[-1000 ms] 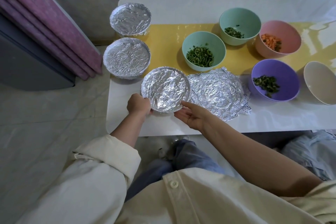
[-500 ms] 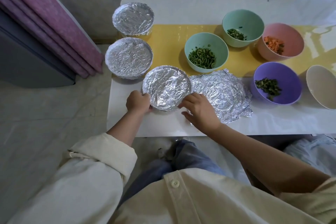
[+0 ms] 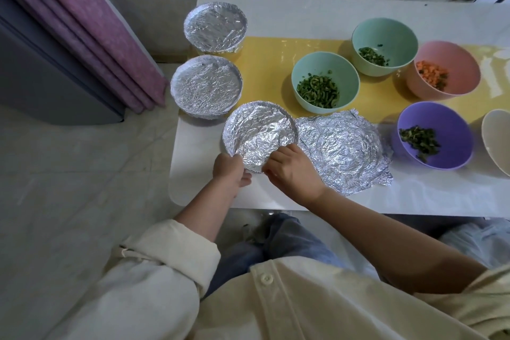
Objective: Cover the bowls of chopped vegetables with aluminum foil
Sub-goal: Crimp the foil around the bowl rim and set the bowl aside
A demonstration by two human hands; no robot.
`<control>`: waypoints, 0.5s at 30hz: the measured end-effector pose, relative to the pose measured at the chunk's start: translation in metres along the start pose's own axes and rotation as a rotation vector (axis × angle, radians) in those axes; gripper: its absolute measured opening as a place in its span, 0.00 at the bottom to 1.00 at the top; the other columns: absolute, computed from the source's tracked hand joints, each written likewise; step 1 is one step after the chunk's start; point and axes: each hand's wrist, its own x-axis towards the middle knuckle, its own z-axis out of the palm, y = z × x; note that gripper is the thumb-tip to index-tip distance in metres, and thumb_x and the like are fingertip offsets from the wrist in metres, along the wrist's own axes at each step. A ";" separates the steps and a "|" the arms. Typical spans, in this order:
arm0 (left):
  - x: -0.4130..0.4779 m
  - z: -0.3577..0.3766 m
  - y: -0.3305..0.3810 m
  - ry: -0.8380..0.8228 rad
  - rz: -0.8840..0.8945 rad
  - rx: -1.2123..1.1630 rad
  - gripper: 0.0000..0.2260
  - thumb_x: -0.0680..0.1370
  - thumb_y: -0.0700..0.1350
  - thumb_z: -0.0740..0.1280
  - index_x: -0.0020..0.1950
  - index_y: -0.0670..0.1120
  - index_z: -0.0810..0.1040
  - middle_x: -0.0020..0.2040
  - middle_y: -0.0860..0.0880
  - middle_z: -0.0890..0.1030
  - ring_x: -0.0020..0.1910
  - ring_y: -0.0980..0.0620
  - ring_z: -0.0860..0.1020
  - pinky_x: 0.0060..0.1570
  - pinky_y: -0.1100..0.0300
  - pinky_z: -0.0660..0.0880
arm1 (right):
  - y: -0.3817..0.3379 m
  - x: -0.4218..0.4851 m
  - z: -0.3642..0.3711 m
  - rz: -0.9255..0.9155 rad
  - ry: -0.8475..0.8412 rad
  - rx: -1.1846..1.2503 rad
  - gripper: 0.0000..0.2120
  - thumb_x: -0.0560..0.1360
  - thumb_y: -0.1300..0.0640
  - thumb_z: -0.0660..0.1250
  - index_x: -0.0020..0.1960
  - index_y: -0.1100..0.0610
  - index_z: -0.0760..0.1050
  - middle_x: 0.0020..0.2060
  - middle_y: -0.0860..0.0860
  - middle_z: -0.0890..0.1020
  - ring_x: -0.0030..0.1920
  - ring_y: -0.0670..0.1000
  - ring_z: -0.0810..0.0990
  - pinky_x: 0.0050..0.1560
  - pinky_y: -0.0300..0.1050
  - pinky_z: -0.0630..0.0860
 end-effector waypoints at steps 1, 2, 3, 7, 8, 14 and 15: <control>-0.002 0.000 0.001 -0.033 -0.036 -0.005 0.12 0.82 0.39 0.58 0.61 0.35 0.72 0.44 0.37 0.79 0.33 0.43 0.80 0.34 0.52 0.81 | 0.000 0.000 0.000 0.000 0.006 0.004 0.07 0.73 0.61 0.66 0.37 0.56 0.78 0.32 0.50 0.78 0.35 0.55 0.75 0.38 0.49 0.67; -0.003 0.002 0.000 -0.063 -0.066 -0.018 0.11 0.82 0.39 0.57 0.62 0.36 0.71 0.43 0.37 0.78 0.33 0.43 0.80 0.35 0.51 0.80 | 0.000 -0.001 0.000 -0.003 0.008 0.006 0.07 0.73 0.60 0.66 0.37 0.56 0.78 0.32 0.50 0.78 0.35 0.55 0.75 0.38 0.49 0.68; -0.004 0.004 0.000 -0.080 -0.079 -0.031 0.13 0.82 0.37 0.55 0.64 0.36 0.71 0.44 0.38 0.78 0.34 0.43 0.80 0.35 0.51 0.81 | 0.001 -0.001 0.000 -0.006 0.006 0.006 0.07 0.73 0.60 0.66 0.37 0.56 0.78 0.32 0.50 0.78 0.35 0.55 0.75 0.38 0.49 0.68; -0.001 0.009 0.001 -0.080 -0.044 -0.054 0.18 0.80 0.34 0.51 0.67 0.38 0.71 0.43 0.39 0.80 0.34 0.44 0.80 0.39 0.50 0.81 | 0.001 0.000 0.001 -0.004 0.002 0.003 0.05 0.72 0.61 0.69 0.37 0.56 0.78 0.32 0.51 0.77 0.35 0.55 0.75 0.38 0.49 0.70; 0.000 0.008 0.001 -0.089 -0.055 -0.063 0.16 0.81 0.35 0.52 0.66 0.37 0.71 0.41 0.39 0.79 0.35 0.44 0.79 0.40 0.49 0.80 | 0.001 0.000 0.002 0.001 0.000 0.006 0.05 0.72 0.61 0.68 0.37 0.56 0.78 0.32 0.51 0.77 0.35 0.55 0.76 0.38 0.49 0.71; -0.008 0.009 0.001 -0.139 -0.130 -0.071 0.07 0.83 0.35 0.51 0.57 0.37 0.68 0.40 0.37 0.78 0.35 0.44 0.79 0.39 0.50 0.79 | -0.002 0.001 0.005 0.033 0.002 0.021 0.06 0.72 0.61 0.69 0.37 0.56 0.78 0.32 0.50 0.77 0.35 0.55 0.75 0.38 0.49 0.70; -0.007 0.009 0.000 -0.131 -0.121 -0.072 0.07 0.83 0.35 0.51 0.57 0.37 0.68 0.40 0.38 0.78 0.35 0.44 0.79 0.40 0.50 0.80 | -0.002 0.001 0.005 0.036 0.001 0.023 0.06 0.72 0.61 0.69 0.37 0.55 0.78 0.32 0.50 0.77 0.35 0.55 0.75 0.38 0.49 0.69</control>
